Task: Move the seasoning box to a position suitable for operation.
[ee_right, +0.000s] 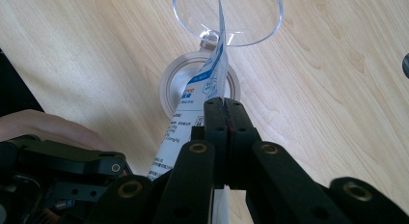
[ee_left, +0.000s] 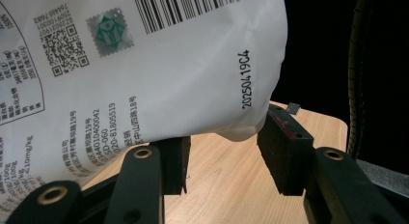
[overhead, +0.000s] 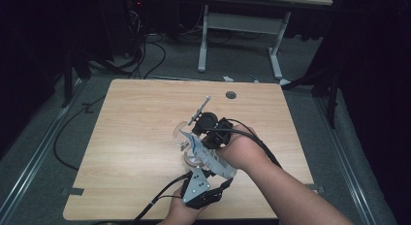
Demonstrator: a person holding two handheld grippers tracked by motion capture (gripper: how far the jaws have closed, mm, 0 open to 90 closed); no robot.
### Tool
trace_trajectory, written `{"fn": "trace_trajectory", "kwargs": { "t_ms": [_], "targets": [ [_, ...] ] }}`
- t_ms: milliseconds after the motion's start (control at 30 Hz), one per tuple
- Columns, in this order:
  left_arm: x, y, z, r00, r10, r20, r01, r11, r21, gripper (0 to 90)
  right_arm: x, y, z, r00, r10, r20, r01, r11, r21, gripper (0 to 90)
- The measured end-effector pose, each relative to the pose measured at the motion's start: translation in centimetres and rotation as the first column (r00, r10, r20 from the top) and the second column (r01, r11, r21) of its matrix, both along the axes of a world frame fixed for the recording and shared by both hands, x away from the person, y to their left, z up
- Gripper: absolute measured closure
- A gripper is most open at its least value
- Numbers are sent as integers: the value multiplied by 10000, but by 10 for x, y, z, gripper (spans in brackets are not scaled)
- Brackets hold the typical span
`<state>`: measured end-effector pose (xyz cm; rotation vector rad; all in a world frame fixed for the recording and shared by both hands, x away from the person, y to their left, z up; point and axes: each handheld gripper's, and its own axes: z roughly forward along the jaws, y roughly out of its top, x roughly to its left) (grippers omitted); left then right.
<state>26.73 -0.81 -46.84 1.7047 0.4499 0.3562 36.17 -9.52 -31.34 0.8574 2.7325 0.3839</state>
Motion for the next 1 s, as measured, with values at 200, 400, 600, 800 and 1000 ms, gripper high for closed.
{"fn": "trace_trajectory", "kwargs": {
  "t_ms": [200, 400, 600, 800, 1000],
  "targets": [
    [0, 0, 1, 10000, -6, 5, 6, 10000, -29, 563, 1, 0, 0, 10000, 30, 13, -30, 10000, -7, 900],
    [0, 0, 1, 10000, 3, 18, -3, 10000, -64, 562, 1, 1, 0, 10000, 12, 29, -12, 10000, 16, 900],
    [0, 0, 2, 10000, -2, 20, 2, 10000, -86, 562, 1, 1, 0, 10000, 27, 41, -27, 10000, 24, 900],
    [0, 0, 2, 10000, -19, 15, 19, 9999, -112, 561, 1, 1, 1, 10000, 44, 48, -45, 10000, 37, 900],
    [-1, 0, 4, 10000, -82, 53, 83, 9998, -199, 554, 1, 1, 2, 10000, 43, 72, -44, 10000, 71, 900]
  ]
}}
